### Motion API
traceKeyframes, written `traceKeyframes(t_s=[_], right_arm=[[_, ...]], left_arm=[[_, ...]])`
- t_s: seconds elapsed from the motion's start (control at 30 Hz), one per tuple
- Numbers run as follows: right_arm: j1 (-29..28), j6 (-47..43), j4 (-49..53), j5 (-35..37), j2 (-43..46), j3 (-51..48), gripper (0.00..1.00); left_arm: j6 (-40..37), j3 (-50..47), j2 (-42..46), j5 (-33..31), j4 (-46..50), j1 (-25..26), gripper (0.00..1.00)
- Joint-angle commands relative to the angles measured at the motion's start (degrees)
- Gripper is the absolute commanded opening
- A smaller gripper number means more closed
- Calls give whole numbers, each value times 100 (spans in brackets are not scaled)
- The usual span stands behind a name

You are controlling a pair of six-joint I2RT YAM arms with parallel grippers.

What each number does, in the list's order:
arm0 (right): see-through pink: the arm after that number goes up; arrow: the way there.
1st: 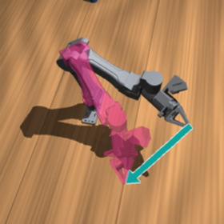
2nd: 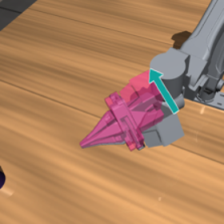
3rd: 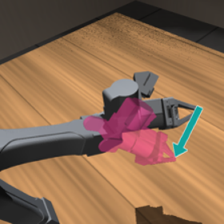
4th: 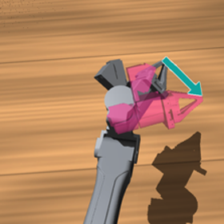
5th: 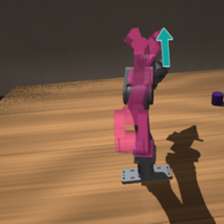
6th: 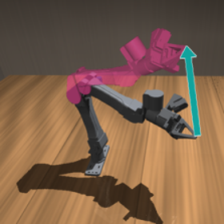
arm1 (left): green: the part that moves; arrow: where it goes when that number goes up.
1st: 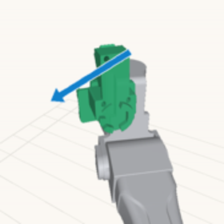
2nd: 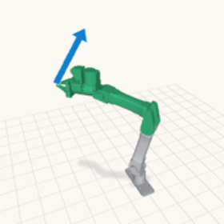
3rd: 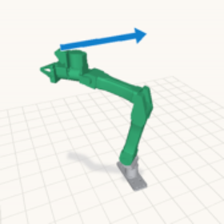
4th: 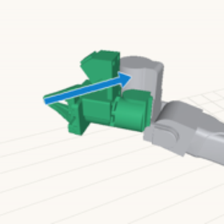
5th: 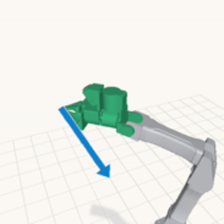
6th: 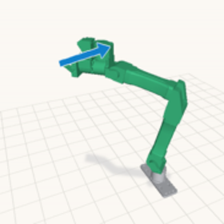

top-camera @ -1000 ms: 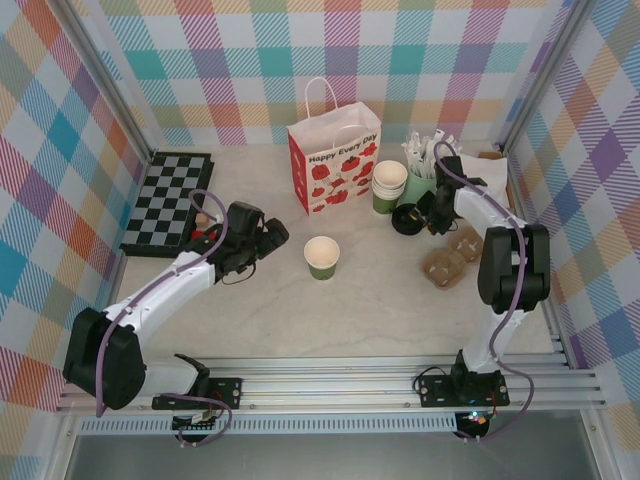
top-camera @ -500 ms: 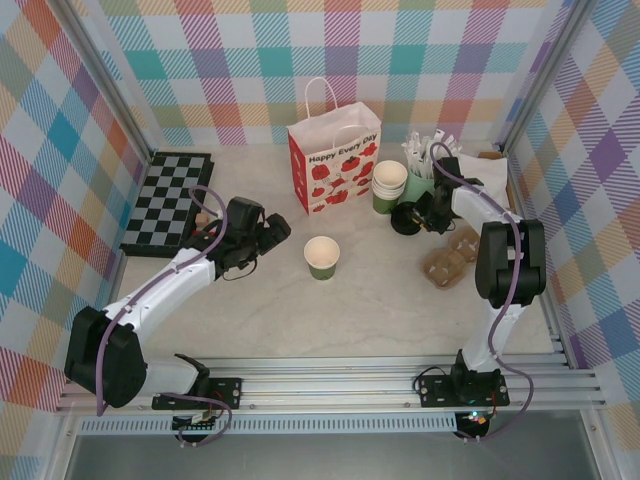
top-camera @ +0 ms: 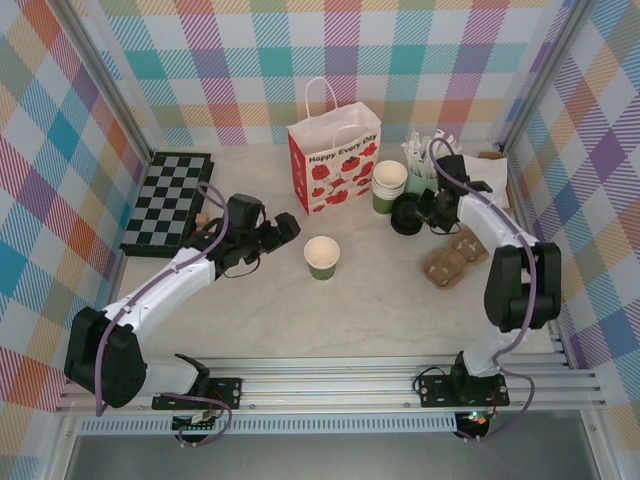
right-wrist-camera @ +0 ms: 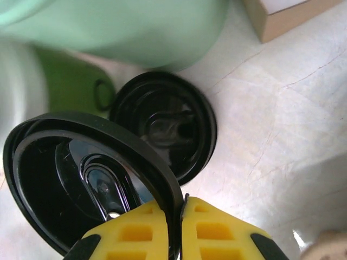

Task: Pack the takeout coffee

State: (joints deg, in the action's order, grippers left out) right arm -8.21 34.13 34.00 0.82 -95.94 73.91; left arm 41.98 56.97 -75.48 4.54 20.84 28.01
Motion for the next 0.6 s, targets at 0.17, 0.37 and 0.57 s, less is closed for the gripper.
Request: traceKeyframes(t_s=[0.17, 0.37, 0.57], right_arm=[[-1313, -1473, -167, 466, 1295, -591, 0], [-1754, -2288, -124, 345, 1596, -502, 0], [-1757, -1041, 367, 761, 1552, 73, 0]], left_arm=[[-1504, 1492, -634, 694, 441, 683, 95], [-3003, 2890, -1516, 291, 1551, 1172, 86], [-2390, 2970, -1614, 302, 936, 1200, 81]])
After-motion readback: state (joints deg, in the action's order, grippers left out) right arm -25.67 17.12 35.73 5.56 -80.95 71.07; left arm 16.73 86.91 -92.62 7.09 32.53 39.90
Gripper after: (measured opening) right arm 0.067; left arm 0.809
